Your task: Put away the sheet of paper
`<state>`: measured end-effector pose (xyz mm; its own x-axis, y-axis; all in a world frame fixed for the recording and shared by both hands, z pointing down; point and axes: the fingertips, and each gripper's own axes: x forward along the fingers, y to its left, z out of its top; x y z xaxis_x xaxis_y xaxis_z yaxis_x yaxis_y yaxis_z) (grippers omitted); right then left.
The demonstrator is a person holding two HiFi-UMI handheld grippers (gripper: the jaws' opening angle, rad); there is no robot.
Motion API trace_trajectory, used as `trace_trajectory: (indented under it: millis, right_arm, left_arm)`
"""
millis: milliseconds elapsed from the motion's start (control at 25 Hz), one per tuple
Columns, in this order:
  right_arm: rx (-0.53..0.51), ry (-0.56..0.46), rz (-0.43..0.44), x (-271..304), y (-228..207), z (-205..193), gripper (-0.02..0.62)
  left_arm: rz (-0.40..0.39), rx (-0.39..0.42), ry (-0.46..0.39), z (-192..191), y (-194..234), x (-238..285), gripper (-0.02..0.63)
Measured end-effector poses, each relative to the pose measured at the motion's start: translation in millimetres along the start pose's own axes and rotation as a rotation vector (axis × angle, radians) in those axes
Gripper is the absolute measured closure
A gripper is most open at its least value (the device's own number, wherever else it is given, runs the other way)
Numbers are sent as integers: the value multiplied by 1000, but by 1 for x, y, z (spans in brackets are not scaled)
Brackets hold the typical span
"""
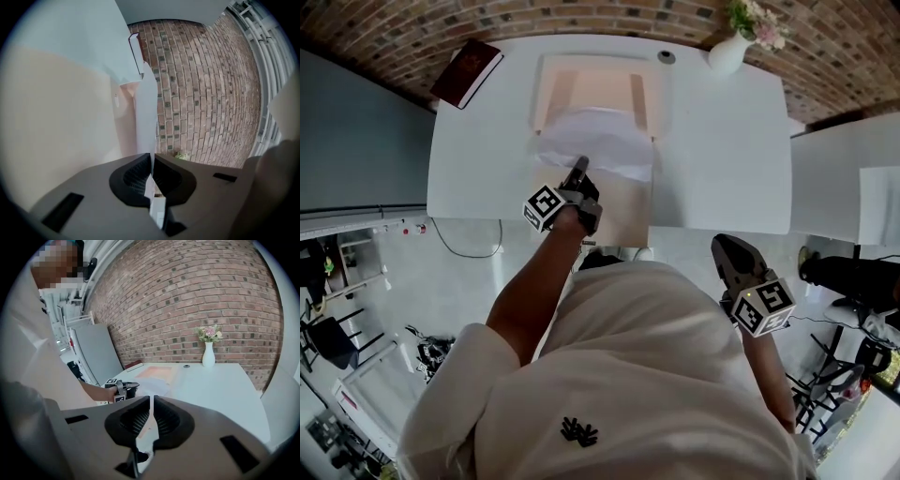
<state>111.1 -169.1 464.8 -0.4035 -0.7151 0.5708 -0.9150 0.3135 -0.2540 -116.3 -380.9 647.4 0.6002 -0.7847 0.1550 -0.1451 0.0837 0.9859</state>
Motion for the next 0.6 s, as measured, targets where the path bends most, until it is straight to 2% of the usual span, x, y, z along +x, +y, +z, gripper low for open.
trace_trajectory:
  millis: [600]
  right_arm:
    - [58, 15, -83, -2, -24, -8, 546]
  left_arm:
    - [7, -13, -17, 18, 7, 60, 581]
